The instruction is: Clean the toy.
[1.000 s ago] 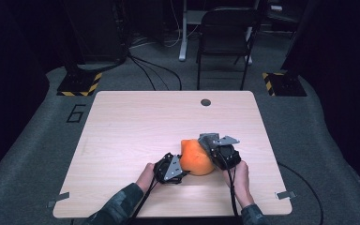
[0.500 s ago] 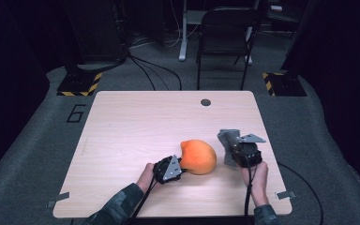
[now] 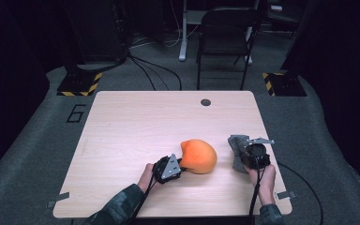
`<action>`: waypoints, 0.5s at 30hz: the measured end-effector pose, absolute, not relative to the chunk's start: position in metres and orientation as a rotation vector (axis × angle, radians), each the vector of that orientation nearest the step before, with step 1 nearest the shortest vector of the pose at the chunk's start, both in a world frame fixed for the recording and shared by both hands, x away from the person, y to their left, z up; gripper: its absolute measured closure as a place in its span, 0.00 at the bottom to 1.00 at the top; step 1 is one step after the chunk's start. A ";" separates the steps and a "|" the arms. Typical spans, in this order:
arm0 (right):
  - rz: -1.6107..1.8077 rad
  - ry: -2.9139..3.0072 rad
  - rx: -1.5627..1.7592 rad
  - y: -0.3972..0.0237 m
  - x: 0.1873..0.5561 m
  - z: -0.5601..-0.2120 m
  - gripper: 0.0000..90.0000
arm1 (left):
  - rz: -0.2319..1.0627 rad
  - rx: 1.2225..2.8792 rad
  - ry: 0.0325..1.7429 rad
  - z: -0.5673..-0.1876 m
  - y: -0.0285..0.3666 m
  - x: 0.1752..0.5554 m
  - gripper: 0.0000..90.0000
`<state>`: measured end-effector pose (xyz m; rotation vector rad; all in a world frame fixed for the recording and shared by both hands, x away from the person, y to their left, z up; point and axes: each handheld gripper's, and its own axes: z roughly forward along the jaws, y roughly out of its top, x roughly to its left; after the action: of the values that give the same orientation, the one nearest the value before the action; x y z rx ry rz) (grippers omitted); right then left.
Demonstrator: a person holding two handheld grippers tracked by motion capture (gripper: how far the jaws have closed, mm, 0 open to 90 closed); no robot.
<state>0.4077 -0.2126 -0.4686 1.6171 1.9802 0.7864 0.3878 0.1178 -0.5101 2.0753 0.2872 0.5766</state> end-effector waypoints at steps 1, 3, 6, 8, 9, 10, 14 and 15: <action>0.788 1.980 1.616 -0.213 0.407 -0.468 0.81 | 0.550 2.052 0.306 -0.503 0.119 0.388 0.79; 0.788 1.980 1.607 -0.215 0.407 -0.468 0.81 | 0.500 2.029 0.328 -0.494 0.120 0.387 0.80; 0.795 1.969 1.617 -0.218 0.407 -0.467 0.81 | 0.385 1.986 0.382 -0.475 0.123 0.385 0.80; 0.799 1.967 1.610 -0.219 0.407 -0.466 0.81 | 0.311 1.967 0.439 -0.468 0.124 0.385 0.80; 0.799 1.967 1.610 -0.219 0.407 -0.466 0.81 | 0.311 1.967 0.439 -0.468 0.124 0.385 0.80; 0.803 1.962 1.615 -0.220 0.406 -0.464 0.81 | 0.251 1.961 0.489 -0.462 0.127 0.387 0.79; 0.807 1.964 1.617 -0.217 0.405 -0.463 0.82 | 0.164 1.957 0.586 -0.454 0.128 0.390 0.79; 0.807 1.964 1.617 -0.217 0.405 -0.463 0.82 | 0.158 1.971 0.597 -0.451 0.128 0.391 0.79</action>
<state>0.4048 -0.2173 -0.4625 1.6169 1.9639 0.8065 0.3914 0.1282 -0.4514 1.9706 0.5968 0.1577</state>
